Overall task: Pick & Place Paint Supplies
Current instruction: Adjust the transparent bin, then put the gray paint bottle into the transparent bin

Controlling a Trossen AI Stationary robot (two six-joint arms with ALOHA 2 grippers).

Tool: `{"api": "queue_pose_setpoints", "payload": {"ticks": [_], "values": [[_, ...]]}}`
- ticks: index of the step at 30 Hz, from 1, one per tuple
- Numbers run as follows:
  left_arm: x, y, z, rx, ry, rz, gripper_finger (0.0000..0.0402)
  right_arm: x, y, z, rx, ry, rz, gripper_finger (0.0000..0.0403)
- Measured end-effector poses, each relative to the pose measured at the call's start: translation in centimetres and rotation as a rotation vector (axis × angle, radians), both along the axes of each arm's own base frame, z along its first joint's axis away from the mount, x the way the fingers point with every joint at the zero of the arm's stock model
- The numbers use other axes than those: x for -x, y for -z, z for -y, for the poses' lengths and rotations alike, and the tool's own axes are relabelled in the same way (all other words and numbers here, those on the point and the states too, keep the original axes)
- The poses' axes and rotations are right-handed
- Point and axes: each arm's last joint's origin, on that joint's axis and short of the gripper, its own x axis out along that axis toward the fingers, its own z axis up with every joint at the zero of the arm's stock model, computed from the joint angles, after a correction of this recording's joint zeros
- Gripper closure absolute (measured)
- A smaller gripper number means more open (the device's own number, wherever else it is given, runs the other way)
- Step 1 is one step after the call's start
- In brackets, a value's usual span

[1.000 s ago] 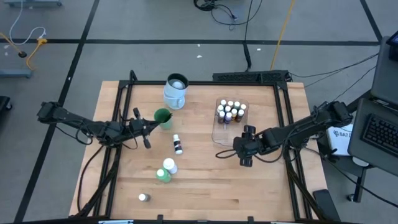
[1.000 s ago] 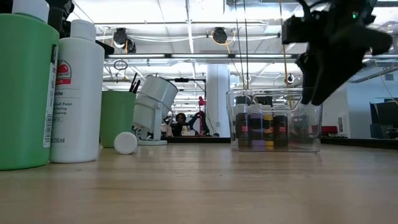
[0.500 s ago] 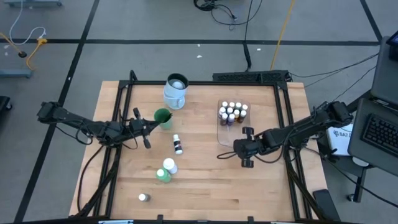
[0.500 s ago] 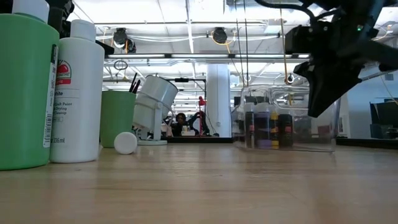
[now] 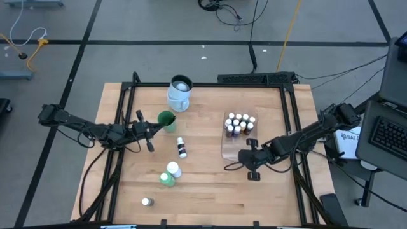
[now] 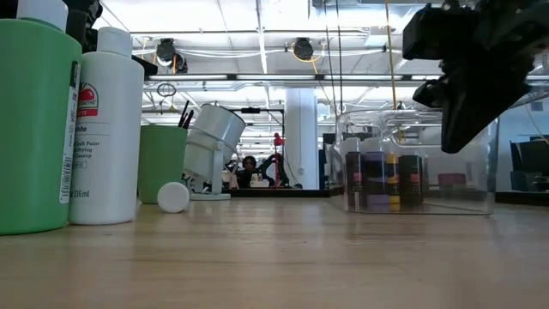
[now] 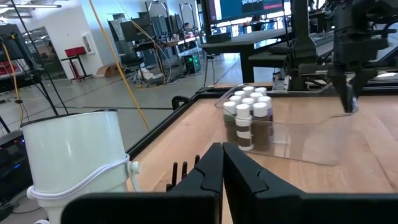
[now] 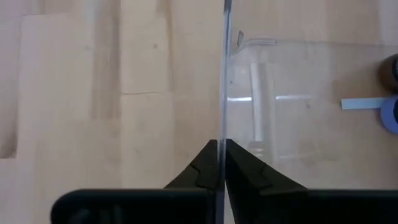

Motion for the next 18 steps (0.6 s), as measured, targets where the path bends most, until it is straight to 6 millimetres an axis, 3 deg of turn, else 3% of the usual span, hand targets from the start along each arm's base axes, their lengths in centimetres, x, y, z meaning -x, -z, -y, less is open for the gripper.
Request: {"api": "queue_pose_setpoints", "payload": {"ticks": [9, 18], "values": [[0.0, 0.0, 0.0, 0.0, 0.0, 0.0, 0.0385, 0.0, 0.0, -0.7, 0.016, 0.001, 0.027, 0.039], [0.0, 0.0, 0.0, 0.0, 0.0, 0.001, 0.0382, -0.8, -1.4, -0.7, 0.042, -0.115, 0.19, 0.0272]]}}
